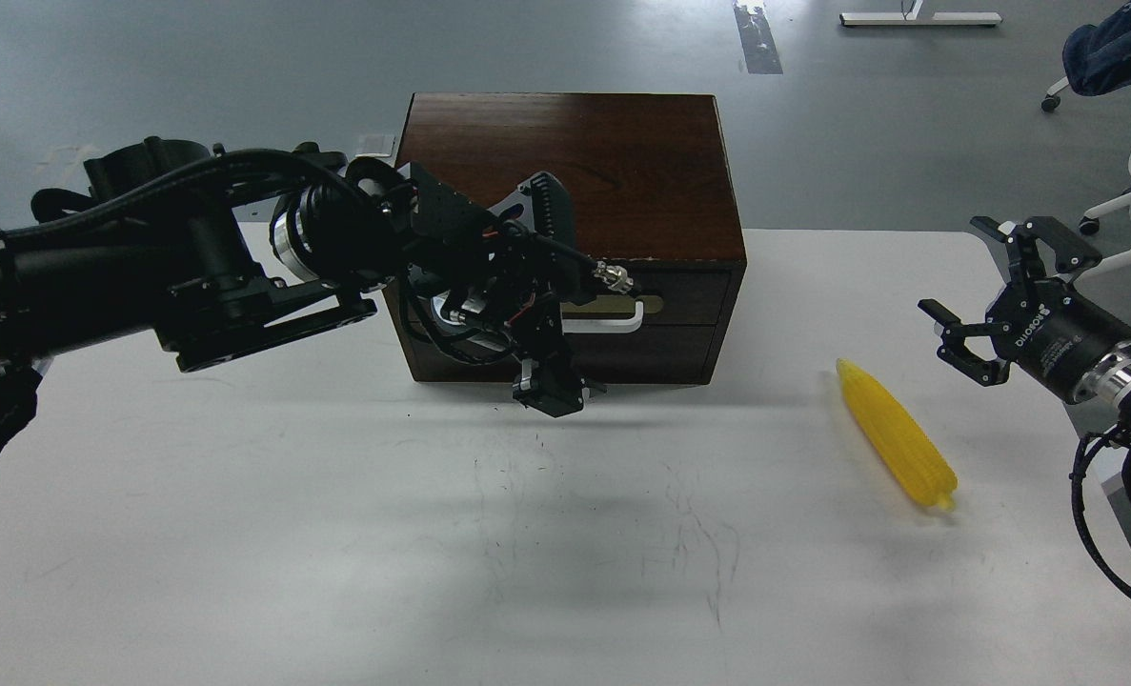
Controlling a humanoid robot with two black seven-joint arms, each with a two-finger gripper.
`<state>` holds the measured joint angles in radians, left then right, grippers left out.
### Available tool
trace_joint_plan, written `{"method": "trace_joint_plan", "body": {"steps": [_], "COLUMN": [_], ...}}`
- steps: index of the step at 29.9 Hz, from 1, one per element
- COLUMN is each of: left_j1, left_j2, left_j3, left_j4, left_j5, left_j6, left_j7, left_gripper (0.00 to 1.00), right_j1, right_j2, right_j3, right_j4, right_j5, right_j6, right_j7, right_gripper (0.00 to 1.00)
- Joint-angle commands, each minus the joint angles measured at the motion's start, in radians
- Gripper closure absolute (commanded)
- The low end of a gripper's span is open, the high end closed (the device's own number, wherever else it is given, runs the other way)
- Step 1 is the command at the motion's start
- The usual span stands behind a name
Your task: Put corn in drawer with both arms
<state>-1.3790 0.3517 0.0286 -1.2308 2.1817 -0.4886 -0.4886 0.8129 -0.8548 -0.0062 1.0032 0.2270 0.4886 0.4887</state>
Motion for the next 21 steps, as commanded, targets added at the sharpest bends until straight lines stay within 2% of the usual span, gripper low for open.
{"method": "trace_joint_plan", "body": {"steps": [1, 21], "left_j1": [0.002, 0.041], "left_j2": [0.001, 0.009], "left_j3": [0.016, 0.022], "left_j4": [0.007, 0.022], "left_j5": [0.000, 0.000], "left_j6": [0.000, 0.000], "left_j7": [0.000, 0.000], "left_gripper": [0.02, 0.02], "right_j1": [0.000, -0.011], "right_j2": [0.000, -0.003], "right_j3": [0.000, 0.002], "right_j4": [0.000, 0.000], "right_j5": [0.000, 0.000], "right_j6": [0.000, 0.000], "right_j7": [0.000, 0.000], "right_gripper": [0.00, 0.00]}}
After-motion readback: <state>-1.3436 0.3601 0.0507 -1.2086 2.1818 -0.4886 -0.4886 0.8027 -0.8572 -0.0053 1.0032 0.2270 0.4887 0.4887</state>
